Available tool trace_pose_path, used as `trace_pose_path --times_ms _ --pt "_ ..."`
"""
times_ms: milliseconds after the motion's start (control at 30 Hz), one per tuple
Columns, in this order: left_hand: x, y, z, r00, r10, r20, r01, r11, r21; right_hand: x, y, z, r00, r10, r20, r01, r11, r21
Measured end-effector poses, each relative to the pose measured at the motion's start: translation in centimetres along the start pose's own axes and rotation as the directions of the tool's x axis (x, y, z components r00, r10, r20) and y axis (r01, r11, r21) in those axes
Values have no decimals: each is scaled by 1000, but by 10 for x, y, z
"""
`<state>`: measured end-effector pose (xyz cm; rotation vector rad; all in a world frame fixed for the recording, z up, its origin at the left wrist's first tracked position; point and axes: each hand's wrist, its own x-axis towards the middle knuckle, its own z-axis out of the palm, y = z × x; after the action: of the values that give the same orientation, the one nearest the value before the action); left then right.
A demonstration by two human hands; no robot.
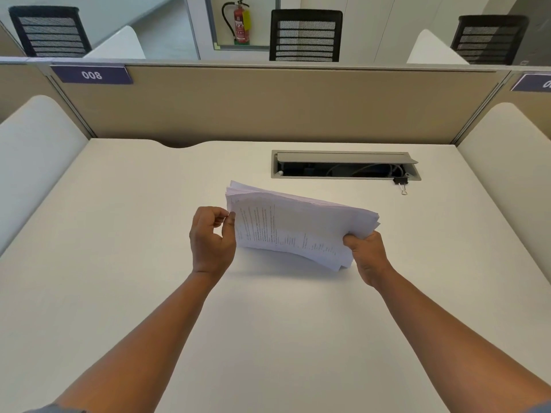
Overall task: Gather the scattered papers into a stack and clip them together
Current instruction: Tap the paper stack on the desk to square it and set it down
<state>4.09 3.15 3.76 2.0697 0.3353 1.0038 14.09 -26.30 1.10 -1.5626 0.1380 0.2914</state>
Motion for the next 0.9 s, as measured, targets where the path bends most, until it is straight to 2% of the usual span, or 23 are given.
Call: trace_pose_path --times_ms 133,467,700,900 --pt "0 4 1 995 -104 -8 103 994 -26 0 0 0 1000 -1 -2 1 1000 5" --pt "1 12 -1 990 -134 51 135 990 -27 -1 0 1 1000 -17 -2 17 1000 -6" --pt "-2 15 -4 988 -53 143 55 998 -12 0 3 -2 1000 -18 -1 18 1000 0" --pt "13 14 -4 994 97 40 -96 995 -14 -1 2 -2 1000 -15 12 15 1000 1"
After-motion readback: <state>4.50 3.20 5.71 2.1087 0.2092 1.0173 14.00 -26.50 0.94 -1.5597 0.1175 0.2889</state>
